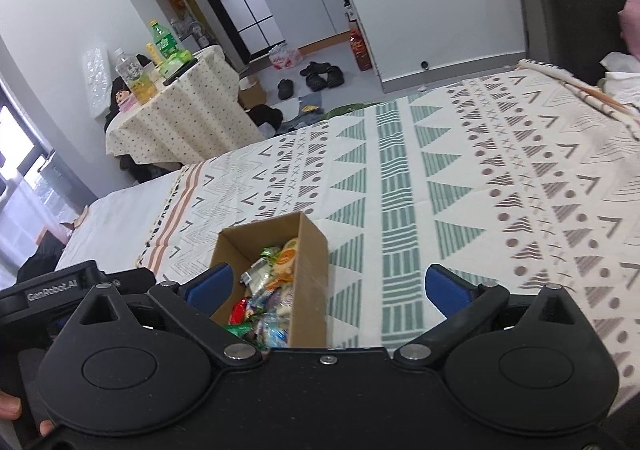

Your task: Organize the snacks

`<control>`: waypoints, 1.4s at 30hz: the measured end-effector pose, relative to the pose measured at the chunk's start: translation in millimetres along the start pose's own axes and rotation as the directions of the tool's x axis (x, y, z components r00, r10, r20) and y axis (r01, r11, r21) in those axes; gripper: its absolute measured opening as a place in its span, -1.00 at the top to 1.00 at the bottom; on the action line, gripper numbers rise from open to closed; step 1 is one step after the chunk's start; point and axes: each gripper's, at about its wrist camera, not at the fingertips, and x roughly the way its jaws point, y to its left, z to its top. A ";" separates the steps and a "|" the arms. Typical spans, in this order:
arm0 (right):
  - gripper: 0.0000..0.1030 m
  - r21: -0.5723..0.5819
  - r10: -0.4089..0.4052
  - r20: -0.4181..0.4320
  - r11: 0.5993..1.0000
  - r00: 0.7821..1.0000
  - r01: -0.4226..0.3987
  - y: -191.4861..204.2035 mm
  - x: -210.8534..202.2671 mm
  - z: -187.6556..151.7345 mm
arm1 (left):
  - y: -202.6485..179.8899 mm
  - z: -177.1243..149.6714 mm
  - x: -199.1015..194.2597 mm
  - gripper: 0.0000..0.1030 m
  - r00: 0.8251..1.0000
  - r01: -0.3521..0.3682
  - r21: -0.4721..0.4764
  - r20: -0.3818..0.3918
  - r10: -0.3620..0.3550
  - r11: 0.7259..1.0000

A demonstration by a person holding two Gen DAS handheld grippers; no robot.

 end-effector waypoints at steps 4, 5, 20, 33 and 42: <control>-1.00 -0.002 -0.008 0.013 1.000 1.000 0.008 -4.4 -16.7 -8.1 | -6.3 -12.3 -15.8 -1.00 1.000 0.022 0.030 0.014 -0.022 0.999; -1.00 -0.006 -0.012 0.015 1.000 1.000 0.012 -5.1 -20.7 -10.7 | -8.0 -15.8 -19.3 -1.00 1.000 0.026 0.040 0.017 -0.026 0.999; -1.00 -0.071 -0.044 0.062 0.996 0.997 0.048 -5.9 -76.5 -53.7 | -16.6 -64.1 -63.5 -1.00 0.999 0.007 0.165 0.039 -0.014 0.986; -1.00 -0.094 -0.053 0.136 0.993 0.989 0.066 -8.3 -125.0 -74.9 | -23.9 -91.3 -97.0 -1.00 0.995 0.026 0.239 0.084 -0.047 0.971; -1.00 -0.126 -0.029 0.135 0.991 0.990 0.046 2.4 -131.7 -78.5 | -18.3 -87.7 -99.6 -1.00 0.995 0.021 0.246 0.087 -0.043 0.969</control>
